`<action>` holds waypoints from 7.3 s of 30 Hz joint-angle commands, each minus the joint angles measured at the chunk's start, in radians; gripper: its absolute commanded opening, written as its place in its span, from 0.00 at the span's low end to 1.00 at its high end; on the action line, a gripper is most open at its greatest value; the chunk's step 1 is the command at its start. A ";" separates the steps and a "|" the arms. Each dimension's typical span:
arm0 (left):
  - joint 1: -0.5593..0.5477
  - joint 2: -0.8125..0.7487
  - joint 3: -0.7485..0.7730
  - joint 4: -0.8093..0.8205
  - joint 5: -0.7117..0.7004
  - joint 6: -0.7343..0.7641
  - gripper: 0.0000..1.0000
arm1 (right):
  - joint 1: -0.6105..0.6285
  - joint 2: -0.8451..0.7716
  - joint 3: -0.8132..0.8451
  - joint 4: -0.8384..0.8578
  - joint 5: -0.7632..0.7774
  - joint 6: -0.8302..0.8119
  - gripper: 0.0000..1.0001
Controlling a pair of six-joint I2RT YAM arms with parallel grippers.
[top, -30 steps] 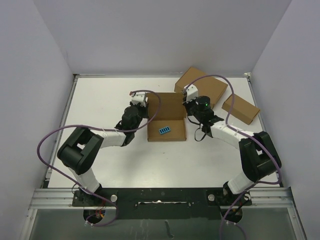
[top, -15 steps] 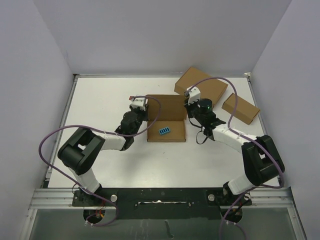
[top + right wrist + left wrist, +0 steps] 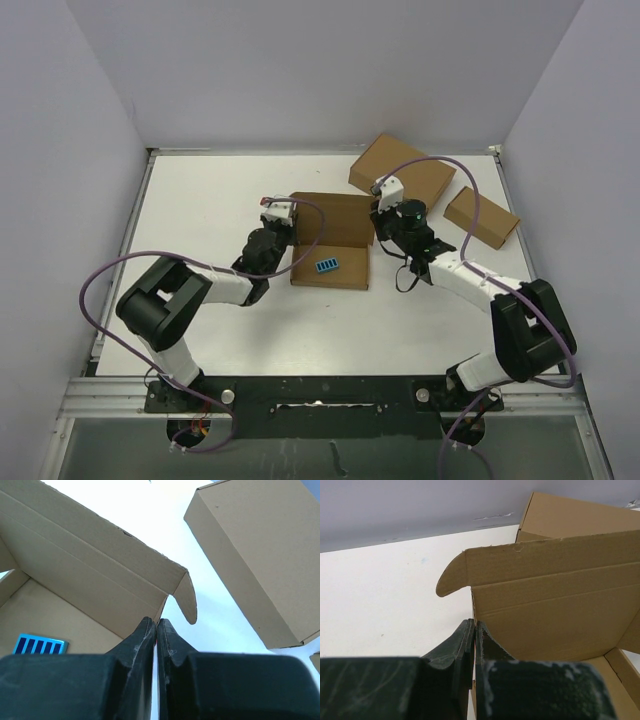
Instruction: Fold the paper box
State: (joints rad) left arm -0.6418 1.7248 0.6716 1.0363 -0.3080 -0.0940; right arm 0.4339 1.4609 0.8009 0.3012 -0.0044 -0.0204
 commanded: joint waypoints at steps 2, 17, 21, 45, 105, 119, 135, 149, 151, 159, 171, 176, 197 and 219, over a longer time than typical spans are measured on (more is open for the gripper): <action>-0.060 -0.045 -0.024 0.016 0.106 -0.023 0.00 | 0.059 -0.042 0.012 -0.008 -0.103 0.069 0.03; -0.076 -0.083 -0.077 0.027 0.097 -0.023 0.00 | 0.066 -0.081 -0.002 -0.079 -0.120 0.090 0.05; -0.079 -0.087 -0.085 0.036 0.093 -0.021 0.00 | 0.076 -0.081 0.004 -0.083 -0.099 0.066 0.04; 0.017 0.069 0.177 0.049 0.137 0.058 0.00 | 0.084 0.118 0.115 0.284 -0.001 -0.209 0.00; 0.398 -0.256 0.300 -0.841 0.627 -0.194 0.38 | 0.086 0.220 0.064 0.472 -0.013 -0.372 0.00; 0.406 -0.156 0.390 -0.906 0.639 -0.133 0.35 | 0.085 0.220 0.064 0.473 -0.012 -0.368 0.00; 0.417 -0.048 0.421 -0.842 0.722 -0.170 0.25 | 0.086 0.222 0.064 0.472 -0.014 -0.366 0.00; 0.414 -0.027 0.429 -0.823 0.733 -0.175 0.00 | 0.085 0.220 0.066 0.465 -0.020 -0.358 0.00; 0.406 -0.035 0.418 -0.813 0.718 -0.185 0.00 | 0.085 0.216 0.069 0.454 -0.021 -0.349 0.00; 0.331 -0.086 0.358 -0.752 0.554 -0.217 0.00 | 0.099 0.208 0.091 0.403 0.006 -0.296 0.00; 0.202 -0.110 0.279 -0.569 0.319 -0.192 0.00 | 0.145 0.216 0.125 0.385 0.116 -0.219 0.02; 0.190 -0.146 0.196 -0.481 0.311 -0.177 0.00 | 0.144 0.202 0.108 0.370 0.124 -0.197 0.02; 0.096 -0.178 0.117 -0.469 0.208 -0.227 0.00 | 0.177 0.137 0.069 0.218 0.144 -0.021 0.04; 0.078 -0.221 0.013 -0.448 0.212 -0.216 0.00 | 0.237 0.101 0.029 0.119 0.185 0.017 0.05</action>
State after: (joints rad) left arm -0.5247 1.5520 0.7052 0.5812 -0.1986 -0.2840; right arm 0.6109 1.6016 0.8417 0.4454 0.2668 -0.0486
